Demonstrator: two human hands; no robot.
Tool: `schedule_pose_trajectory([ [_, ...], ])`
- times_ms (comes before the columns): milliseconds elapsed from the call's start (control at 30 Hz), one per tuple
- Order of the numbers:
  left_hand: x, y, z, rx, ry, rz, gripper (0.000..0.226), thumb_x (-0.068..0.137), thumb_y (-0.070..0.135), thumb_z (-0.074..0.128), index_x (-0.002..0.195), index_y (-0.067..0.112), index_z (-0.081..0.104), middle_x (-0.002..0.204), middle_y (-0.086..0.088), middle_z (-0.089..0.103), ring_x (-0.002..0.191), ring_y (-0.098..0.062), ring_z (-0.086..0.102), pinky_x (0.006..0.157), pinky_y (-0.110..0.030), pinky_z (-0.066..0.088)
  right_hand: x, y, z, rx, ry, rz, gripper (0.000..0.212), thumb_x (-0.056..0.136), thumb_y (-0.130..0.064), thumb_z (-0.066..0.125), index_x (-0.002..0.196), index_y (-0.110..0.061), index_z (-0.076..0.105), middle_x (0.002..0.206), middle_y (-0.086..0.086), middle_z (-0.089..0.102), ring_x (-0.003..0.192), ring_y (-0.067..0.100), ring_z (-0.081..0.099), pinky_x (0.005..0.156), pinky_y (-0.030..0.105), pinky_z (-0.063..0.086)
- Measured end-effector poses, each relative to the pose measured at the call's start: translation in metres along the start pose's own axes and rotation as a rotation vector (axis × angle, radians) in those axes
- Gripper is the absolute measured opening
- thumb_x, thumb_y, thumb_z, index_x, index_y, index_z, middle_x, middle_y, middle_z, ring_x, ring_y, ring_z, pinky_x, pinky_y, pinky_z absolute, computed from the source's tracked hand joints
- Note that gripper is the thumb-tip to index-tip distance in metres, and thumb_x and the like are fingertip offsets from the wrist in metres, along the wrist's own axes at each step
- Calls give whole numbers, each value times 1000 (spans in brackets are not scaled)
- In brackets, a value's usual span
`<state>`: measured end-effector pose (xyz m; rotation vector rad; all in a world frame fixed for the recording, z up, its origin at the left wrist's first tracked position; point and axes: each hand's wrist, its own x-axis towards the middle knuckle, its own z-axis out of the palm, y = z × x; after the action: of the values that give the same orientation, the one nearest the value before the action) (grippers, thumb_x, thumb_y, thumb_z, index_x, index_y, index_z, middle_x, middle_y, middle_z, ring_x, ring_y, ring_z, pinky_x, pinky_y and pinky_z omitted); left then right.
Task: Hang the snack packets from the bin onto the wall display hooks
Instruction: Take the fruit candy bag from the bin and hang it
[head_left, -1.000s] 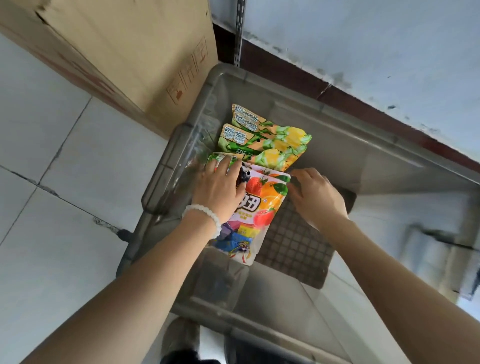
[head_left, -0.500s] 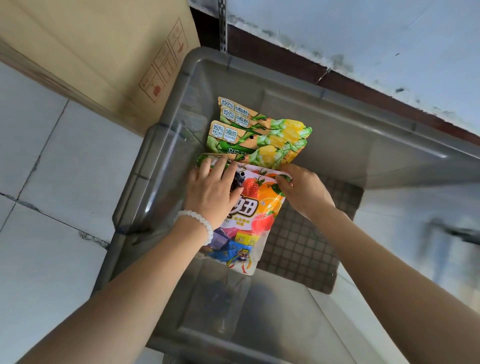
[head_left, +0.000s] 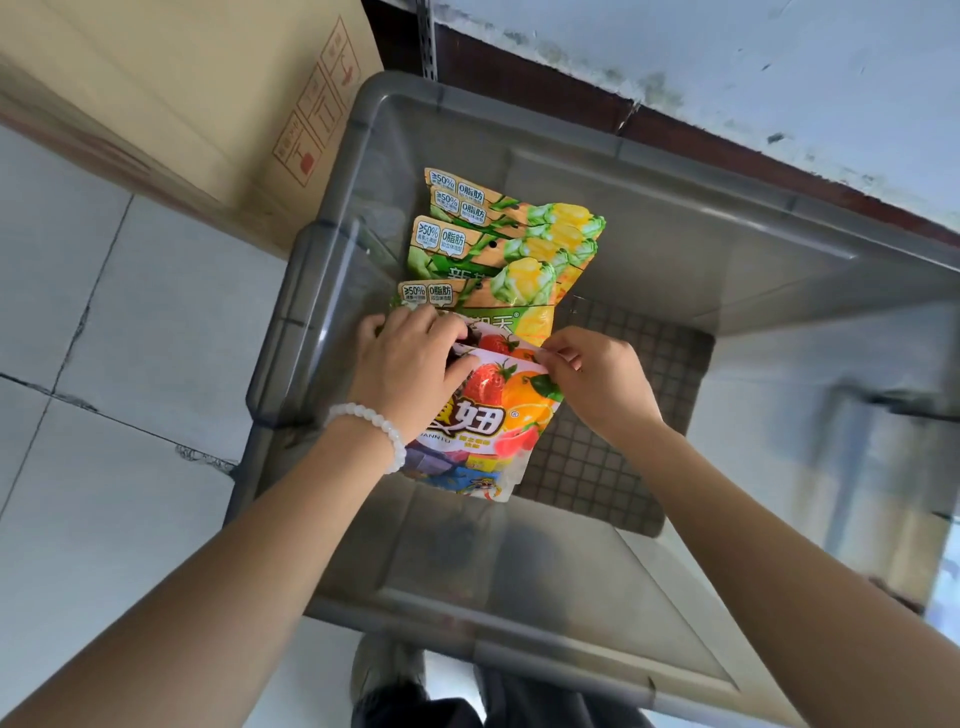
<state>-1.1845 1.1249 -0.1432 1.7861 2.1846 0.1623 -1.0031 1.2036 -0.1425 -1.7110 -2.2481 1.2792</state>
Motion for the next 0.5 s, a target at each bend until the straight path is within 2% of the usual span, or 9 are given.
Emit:
schedule_pose_trajectory([
  [167,-31,5,-14,-67,-43,61,18,83,37,62,78,20,66,83,2,59,85,-23,57,81,-42,33,-31,-16,0,64,16,2,13,87,-23,62,90,-12,69,87,1,67,78,11,55,71,25,45],
  [367,-89,23,-46,-47,-42,111,17,85,30,57,71,22,62,71,8,63,74,-21,60,85,-49,34,-90,-39,-11,90,39,-14,10,85,-21,63,89,-12,67,87,4,69,82,24,61,73,38,51],
  [500,-118,41,-93,-9,11,222,11,78,27,70,70,21,65,72,5,64,71,-23,60,83,-50,39,-133,-75,-39,64,126,-68,8,85,-19,63,86,-11,66,85,3,68,79,23,60,69,36,49],
])
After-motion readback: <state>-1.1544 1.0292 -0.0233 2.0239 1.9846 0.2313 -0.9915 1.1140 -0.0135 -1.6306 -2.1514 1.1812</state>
